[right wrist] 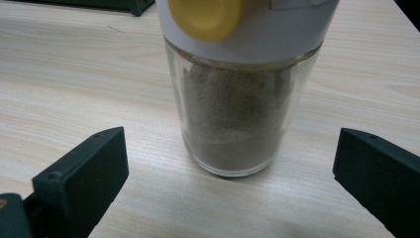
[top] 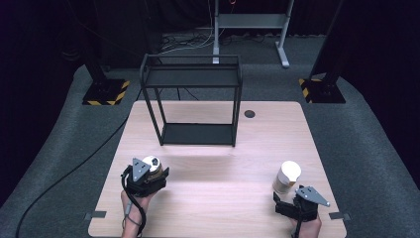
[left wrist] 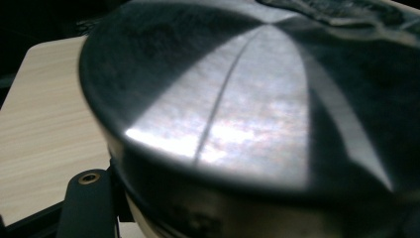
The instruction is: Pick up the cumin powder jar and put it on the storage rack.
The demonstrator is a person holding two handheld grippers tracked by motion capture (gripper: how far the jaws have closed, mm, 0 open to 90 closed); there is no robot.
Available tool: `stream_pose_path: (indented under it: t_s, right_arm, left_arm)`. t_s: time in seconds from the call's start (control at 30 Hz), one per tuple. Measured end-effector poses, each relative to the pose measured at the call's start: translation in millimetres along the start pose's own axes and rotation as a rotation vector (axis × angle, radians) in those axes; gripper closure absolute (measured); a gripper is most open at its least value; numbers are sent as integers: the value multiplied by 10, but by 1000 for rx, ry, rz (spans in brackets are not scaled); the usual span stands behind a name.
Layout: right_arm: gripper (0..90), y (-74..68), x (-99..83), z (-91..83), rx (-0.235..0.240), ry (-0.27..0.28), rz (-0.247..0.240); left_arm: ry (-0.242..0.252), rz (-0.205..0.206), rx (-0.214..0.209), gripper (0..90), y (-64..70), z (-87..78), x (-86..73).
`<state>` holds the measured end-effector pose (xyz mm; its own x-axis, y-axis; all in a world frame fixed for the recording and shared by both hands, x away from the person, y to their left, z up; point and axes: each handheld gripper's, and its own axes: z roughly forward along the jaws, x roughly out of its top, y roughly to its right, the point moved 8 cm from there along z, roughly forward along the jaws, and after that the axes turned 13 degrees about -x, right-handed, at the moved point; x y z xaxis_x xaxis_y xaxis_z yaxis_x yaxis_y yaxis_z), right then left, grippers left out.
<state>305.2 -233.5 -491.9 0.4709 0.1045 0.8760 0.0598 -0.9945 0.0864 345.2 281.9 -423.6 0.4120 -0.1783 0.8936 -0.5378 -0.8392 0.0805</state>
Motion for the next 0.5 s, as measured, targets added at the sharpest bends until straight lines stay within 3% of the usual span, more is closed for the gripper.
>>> stream_pose_path:
  t_s: [0.2, 0.5]
  right_arm:
    - [0, -2, 3, 1, -2, -3, 0]
    - [0, 7, 3, 0, 5, -7, 1]
  left_arm:
    - [-8, 36, -23, 305, 23, 81, 159]
    - [-14, 37, -51, 305, 28, 184, 285]
